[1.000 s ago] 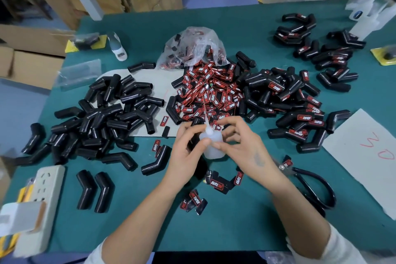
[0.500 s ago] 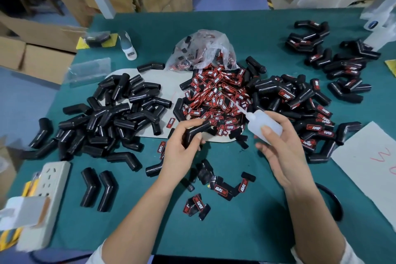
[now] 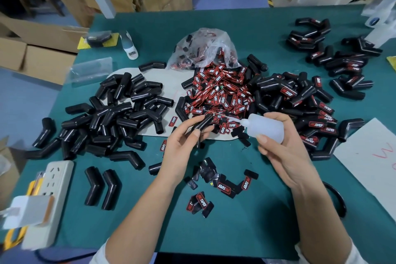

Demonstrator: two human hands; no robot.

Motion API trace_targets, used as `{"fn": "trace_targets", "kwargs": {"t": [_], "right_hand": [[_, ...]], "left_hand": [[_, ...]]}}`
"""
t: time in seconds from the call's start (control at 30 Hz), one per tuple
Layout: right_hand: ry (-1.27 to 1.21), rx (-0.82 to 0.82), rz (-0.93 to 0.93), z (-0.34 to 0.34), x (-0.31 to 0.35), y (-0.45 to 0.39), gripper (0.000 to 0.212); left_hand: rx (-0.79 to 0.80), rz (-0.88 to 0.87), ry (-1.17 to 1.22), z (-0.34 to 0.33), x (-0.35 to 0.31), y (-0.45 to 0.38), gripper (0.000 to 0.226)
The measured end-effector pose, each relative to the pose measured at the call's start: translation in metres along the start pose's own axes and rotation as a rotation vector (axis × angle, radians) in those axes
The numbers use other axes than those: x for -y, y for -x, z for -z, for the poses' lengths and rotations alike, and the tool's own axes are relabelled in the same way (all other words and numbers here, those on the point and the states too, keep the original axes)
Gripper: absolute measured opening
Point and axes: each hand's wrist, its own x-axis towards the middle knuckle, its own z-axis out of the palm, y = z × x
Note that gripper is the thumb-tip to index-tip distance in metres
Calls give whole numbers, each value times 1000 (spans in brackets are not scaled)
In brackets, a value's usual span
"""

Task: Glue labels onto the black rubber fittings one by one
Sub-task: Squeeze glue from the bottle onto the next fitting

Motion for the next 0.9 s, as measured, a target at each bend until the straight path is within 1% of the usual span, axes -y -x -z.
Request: {"fn": "trace_targets", "kwargs": {"t": [0.13,0.23,0.4,0.6,0.77,0.9], "right_hand": [[23,-6,-21,-1,2,0,41],[60,10,-13,-2,3,2,52],[8,12,38,-6,3,2,53],[40,-28,31,-2,2,1,45],[79,-1,14,-1,1,0,52],[95,-27,35,-2,4,1,42]], "left_hand": [[-7,-14,83,0,-3,-2,37],[5,-20,158,-2,-7,-2,38],[40,-15,265,-3,-10,-1,42],[28,39,291,-3,-7,-1,39],[0,51,273,-5,-8,-3,38],[-4,59,261,-5,-7,-4,38]]}}
